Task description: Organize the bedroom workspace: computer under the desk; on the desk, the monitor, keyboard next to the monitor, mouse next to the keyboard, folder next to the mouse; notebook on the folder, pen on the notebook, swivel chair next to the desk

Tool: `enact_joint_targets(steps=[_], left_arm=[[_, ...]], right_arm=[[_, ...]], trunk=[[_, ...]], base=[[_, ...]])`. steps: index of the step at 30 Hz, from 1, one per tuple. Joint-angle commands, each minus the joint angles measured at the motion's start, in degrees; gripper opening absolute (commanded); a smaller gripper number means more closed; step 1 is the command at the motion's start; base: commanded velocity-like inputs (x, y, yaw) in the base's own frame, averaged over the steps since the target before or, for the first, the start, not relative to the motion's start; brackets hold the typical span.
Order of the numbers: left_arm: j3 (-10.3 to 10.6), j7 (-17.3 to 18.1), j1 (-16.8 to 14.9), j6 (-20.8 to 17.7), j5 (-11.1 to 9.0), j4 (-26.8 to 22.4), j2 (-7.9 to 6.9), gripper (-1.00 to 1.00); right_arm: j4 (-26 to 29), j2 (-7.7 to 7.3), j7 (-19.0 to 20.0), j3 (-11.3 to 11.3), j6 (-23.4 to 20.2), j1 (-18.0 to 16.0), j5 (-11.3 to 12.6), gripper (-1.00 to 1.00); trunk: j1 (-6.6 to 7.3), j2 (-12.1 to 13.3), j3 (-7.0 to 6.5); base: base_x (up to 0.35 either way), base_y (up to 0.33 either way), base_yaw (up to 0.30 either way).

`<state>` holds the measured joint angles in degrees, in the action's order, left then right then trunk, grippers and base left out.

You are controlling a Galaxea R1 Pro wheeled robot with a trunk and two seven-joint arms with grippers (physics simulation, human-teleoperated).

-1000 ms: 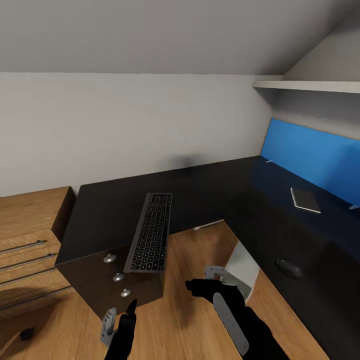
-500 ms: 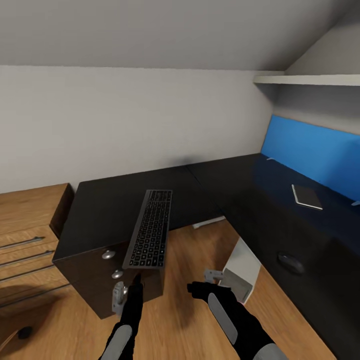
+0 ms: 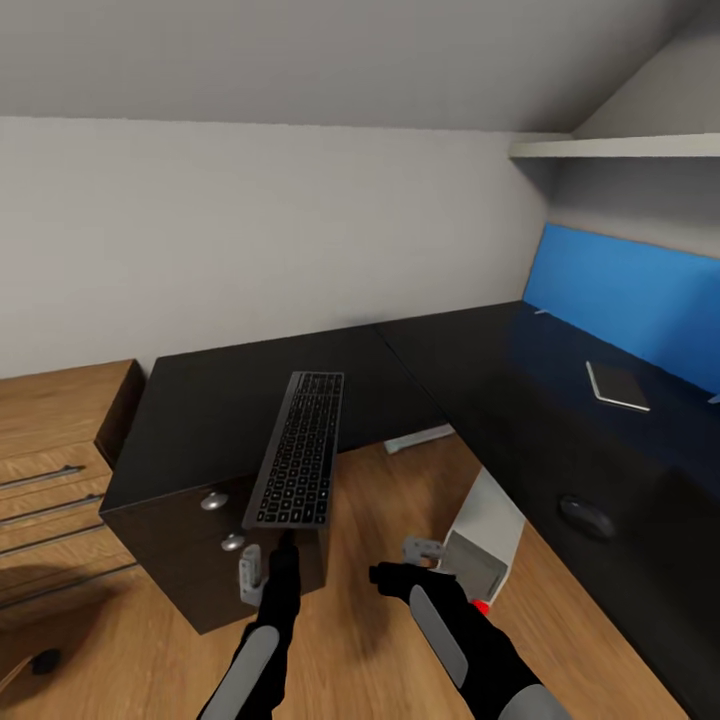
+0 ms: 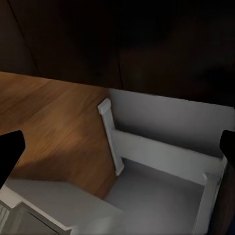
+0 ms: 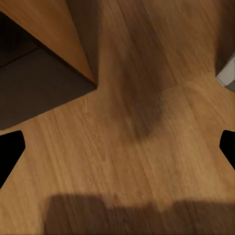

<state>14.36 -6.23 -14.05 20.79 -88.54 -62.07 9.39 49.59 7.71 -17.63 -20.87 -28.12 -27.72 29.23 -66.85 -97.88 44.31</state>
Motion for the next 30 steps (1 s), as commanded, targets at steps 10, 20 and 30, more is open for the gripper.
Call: enact_joint_targets(steps=[10, 20, 30], left_arm=[[1.4, 0.0, -0.1, 1.9, 1.4, 0.9, -0.35, 1.0], [1.5, 0.5, -0.1, 1.9, 1.3, 1.9, -0.52, 1.0], [4.9, 1.5, 1.1, 1.8, 1.6, -1.5, -0.7, 1.0]], right_arm=[[0.1, 0.1, -0.6, -1.0, -0.1, 0.0, 0.3, 1.0], [0.1, 0.11, -0.6, -1.2, -0.1, 0.0, 0.2, 1.0], [0.1, 0.11, -0.6, -1.2, -0.1, 0.0, 0.2, 1.0]], trunk=[[-1.1, -2.0, 0.95], [-1.1, -2.0, 0.95], [-1.1, -2.0, 0.95]], base=[[0.0, 0.0, 0.0], [0.0, 0.0, 0.0], [0.0, 0.0, 0.0]])
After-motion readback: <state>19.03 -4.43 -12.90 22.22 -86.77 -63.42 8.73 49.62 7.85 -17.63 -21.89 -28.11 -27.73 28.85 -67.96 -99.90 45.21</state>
